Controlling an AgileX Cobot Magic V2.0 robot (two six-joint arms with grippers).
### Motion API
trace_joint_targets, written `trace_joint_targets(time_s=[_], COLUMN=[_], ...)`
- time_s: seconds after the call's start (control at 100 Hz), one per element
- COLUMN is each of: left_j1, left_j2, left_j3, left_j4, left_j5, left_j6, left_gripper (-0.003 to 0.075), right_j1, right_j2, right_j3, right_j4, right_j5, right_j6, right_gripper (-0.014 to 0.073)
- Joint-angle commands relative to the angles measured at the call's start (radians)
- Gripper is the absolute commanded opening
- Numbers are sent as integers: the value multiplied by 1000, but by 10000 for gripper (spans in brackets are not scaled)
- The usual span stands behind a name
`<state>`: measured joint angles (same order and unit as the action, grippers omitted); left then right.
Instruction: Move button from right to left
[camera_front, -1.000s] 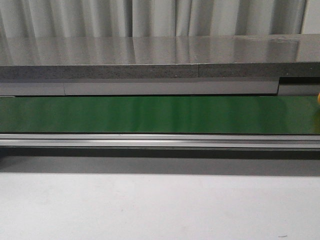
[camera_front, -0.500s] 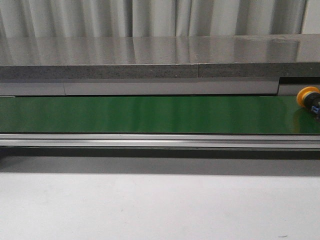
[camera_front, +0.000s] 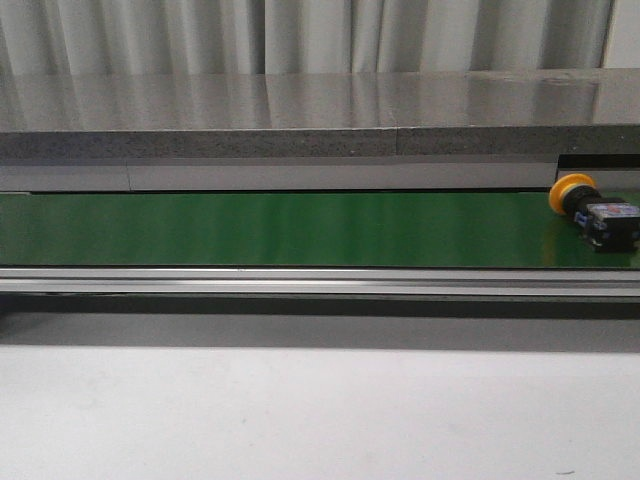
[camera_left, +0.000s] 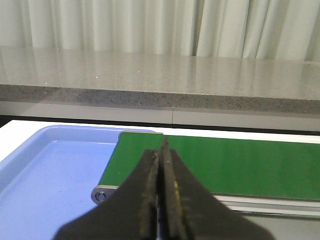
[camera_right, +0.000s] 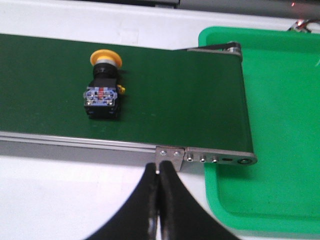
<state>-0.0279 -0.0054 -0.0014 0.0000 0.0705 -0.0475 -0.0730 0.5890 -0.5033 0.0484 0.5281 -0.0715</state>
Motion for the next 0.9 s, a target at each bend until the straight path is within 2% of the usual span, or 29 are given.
trace_joint_targets(time_s=[0.0, 0.25, 0.39, 0.51, 0.89], left_j1=[3, 3, 3, 3, 3], left_j2=[-31, -31, -31, -31, -31], left_j3=[45, 45, 45, 45, 45], left_j4=[0, 0, 0, 0, 0], left_j5=[-79, -79, -79, -79, -79], left_j6=[-4, -4, -4, -4, -4], left_gripper=[-20, -20, -20, -20, -20], right_j1=[1, 1, 1, 1, 1], right_j2=[-75, -309, -404, -465, -564], right_j3=[24, 141, 160, 160, 160], right_j4=[-4, -4, -4, -4, -1], right_j5=[-117, -126, -60, -3, -7], right_j6=[-2, -2, -2, -2, -2], right_gripper=[-67, -67, -67, -67, -67])
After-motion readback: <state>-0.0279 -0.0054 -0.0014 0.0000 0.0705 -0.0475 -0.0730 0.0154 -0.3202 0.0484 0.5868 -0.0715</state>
